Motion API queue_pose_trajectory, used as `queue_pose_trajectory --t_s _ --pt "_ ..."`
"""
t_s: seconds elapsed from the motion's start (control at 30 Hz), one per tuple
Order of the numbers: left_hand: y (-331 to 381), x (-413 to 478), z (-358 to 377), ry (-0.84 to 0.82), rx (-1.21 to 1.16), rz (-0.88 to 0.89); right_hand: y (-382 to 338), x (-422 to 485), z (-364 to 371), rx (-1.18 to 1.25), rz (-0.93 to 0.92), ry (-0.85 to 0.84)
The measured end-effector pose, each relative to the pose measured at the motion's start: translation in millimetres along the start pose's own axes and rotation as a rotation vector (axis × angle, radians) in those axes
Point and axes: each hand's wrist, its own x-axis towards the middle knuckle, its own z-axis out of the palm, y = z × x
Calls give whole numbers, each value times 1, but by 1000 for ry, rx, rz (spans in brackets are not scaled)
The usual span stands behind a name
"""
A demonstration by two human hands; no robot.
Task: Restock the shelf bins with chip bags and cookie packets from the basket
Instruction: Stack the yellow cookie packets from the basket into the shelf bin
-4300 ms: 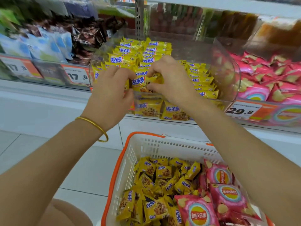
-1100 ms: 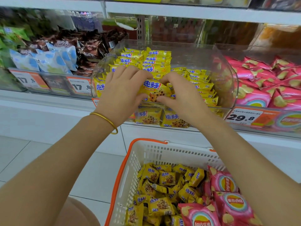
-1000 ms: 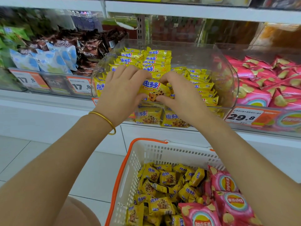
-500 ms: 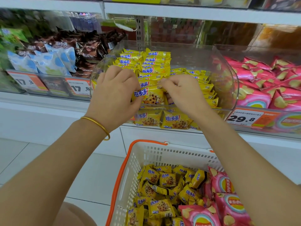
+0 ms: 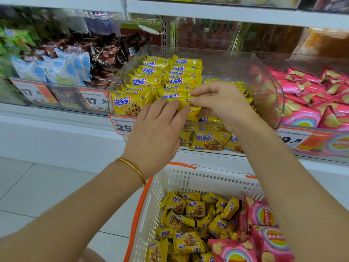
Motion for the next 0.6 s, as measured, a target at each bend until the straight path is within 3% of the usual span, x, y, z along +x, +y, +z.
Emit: queue_pose_trajectory --t_s 0.2,0.3,0.4,0.6 --pt "0 4 -3 -44 39 -50 5 2 12 -145 -97 124" --pt "-1 8 -5 -54 26 -59 1 3 9 -215 -94 88" --pt "-1 8 -4 -71 -11 -72 -1 1 4 -432 -168 70" --pt "3 3 -10 -59 -105 -95 -3 -4 12 -565 -218 99"
